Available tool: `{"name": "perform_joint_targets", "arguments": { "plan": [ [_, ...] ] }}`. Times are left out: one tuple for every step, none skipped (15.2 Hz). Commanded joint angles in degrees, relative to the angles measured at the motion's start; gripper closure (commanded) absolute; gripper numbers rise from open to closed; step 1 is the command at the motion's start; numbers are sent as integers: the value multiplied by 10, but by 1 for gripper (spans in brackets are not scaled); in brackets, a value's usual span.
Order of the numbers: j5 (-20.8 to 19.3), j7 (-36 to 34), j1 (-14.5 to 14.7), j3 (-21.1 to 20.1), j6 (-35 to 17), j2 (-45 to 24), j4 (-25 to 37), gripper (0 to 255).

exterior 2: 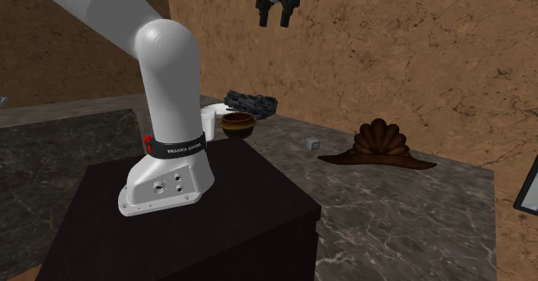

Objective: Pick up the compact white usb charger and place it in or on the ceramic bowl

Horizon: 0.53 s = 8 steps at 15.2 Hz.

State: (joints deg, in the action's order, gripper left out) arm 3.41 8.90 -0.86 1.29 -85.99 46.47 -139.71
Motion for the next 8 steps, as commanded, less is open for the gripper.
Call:
{"name": "perform_joint_targets", "arguments": {
  "plan": [
    [0, 0, 0, 0, 0, 0, 0, 0],
    [3, -7, 0, -4, -22, -6, -14, 0],
    [7, -13, 0, -9, -44, -12, -28, 0],
    [10, -20, 0, -13, -67, -20, -40, 0],
    [14, -26, 0, -18, -90, -29, -52, 0],
    [17, -32, 0, -22, -113, -39, -63, 0],
    [20, -38, 0, -27, -137, -50, -73, 0],
    [23, -45, 0, -31, -161, -62, -82, 0]
  ]
}}
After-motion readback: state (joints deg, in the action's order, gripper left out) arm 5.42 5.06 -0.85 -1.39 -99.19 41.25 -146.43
